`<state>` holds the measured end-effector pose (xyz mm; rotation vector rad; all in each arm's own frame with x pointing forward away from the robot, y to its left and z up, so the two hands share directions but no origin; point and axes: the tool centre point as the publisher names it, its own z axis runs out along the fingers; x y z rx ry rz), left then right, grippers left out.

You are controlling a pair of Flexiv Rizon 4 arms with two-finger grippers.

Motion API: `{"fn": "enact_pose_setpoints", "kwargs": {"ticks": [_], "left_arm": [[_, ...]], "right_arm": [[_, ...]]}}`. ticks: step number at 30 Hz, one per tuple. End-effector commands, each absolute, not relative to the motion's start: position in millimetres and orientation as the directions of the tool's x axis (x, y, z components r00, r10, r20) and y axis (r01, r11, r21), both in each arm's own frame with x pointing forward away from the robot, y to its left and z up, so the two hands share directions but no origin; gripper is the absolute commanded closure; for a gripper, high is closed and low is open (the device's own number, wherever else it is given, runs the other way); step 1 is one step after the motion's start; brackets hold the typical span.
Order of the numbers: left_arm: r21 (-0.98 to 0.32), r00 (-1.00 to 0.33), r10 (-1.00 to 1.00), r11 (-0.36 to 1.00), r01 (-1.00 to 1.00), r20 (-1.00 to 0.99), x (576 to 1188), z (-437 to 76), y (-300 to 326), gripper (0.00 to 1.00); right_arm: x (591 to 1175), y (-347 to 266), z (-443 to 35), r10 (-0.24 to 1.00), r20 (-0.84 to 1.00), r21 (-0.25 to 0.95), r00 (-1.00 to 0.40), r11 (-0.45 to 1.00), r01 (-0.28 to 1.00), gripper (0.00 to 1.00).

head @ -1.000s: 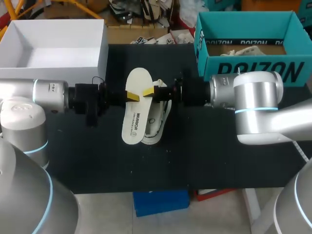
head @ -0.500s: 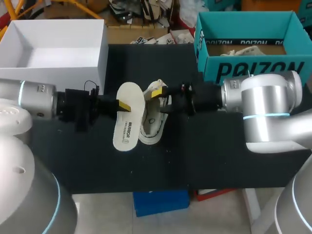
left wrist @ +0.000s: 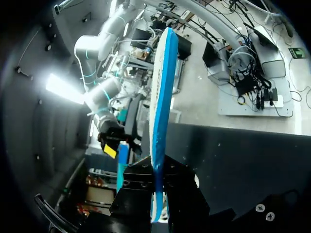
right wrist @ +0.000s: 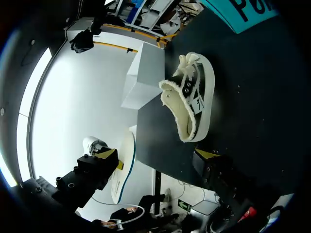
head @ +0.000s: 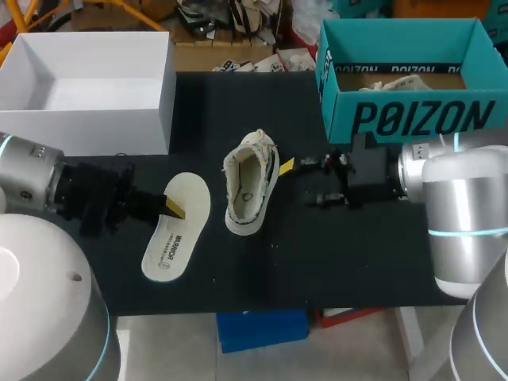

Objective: Take the shoe out of the shoebox, open the shoe tongue, remove and reinsert the insole, then place the shoe into the shoebox

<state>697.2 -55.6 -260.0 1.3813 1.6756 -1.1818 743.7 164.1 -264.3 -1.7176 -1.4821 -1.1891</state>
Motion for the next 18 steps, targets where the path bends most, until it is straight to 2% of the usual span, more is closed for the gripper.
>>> {"fn": "enact_pose_setpoints", "kwargs": {"ticks": [1, 7, 18], "left_arm": [[-0.242, -0.231, 0.398, 0.021, 0.97, -0.888, 685, -260, -43, 1.0], [-0.259, -0.229, 0.42, -0.015, 0.966, -0.878, 674, -262, -40, 1.0], [-0.292, -0.21, 0.477, -0.103, 0.951, -0.854, 665, -271, -50, 1.0]], "right_arm": [[719, 132, -245, 0.504, 0.864, 0.147, 0.012, -0.274, 0.95, 0.0], [709, 115, -236, 0.55, 0.834, 0.155, 0.038, -0.299, 0.941, 0.0], [709, 115, -236, 0.55, 0.834, 0.155, 0.038, -0.299, 0.941, 0.0]]}}
